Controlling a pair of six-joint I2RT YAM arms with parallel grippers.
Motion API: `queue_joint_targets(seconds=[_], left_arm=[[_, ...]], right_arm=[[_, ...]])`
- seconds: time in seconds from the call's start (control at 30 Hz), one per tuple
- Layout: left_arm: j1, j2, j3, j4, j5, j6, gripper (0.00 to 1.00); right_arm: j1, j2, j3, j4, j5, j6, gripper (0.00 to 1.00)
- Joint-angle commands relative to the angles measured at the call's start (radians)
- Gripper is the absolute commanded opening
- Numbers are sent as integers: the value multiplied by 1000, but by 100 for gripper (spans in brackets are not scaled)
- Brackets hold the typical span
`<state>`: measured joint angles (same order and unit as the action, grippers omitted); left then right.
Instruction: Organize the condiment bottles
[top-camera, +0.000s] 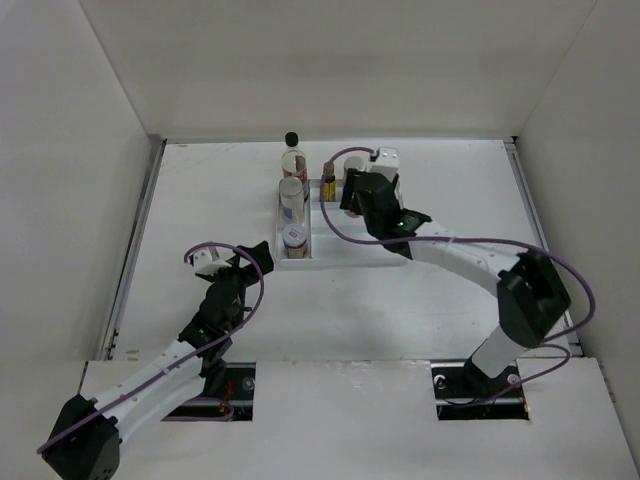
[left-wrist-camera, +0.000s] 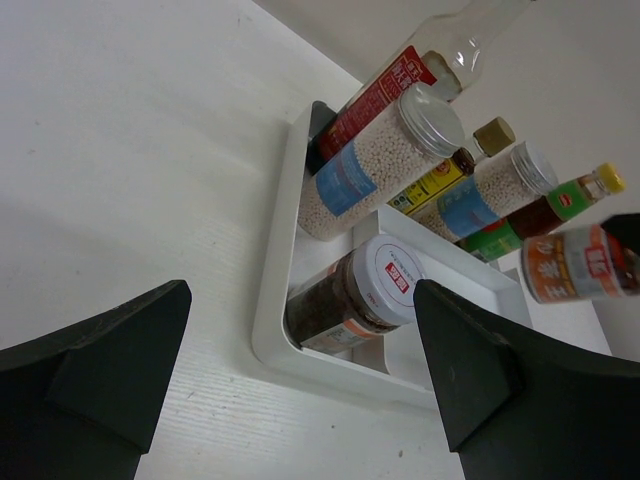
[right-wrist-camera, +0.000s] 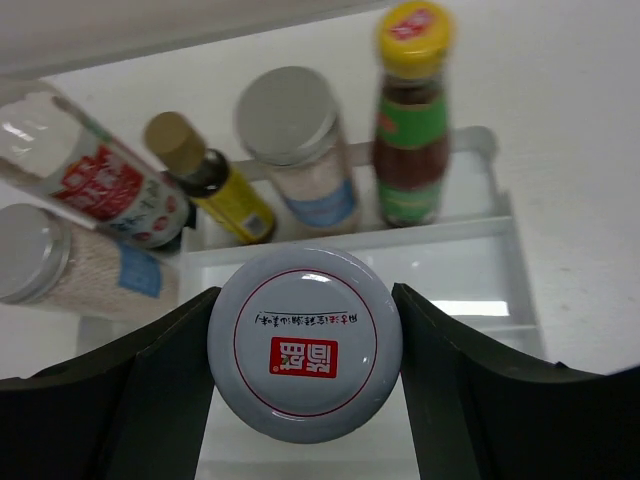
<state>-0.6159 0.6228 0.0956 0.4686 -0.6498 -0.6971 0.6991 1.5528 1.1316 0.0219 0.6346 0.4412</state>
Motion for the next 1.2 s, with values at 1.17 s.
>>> queue_joint_targets(seconds=[1.17], left_arm=[[18, 6, -8, 45, -7, -5, 97]], right_arm=[[76, 472, 327, 190, -26, -29, 50]])
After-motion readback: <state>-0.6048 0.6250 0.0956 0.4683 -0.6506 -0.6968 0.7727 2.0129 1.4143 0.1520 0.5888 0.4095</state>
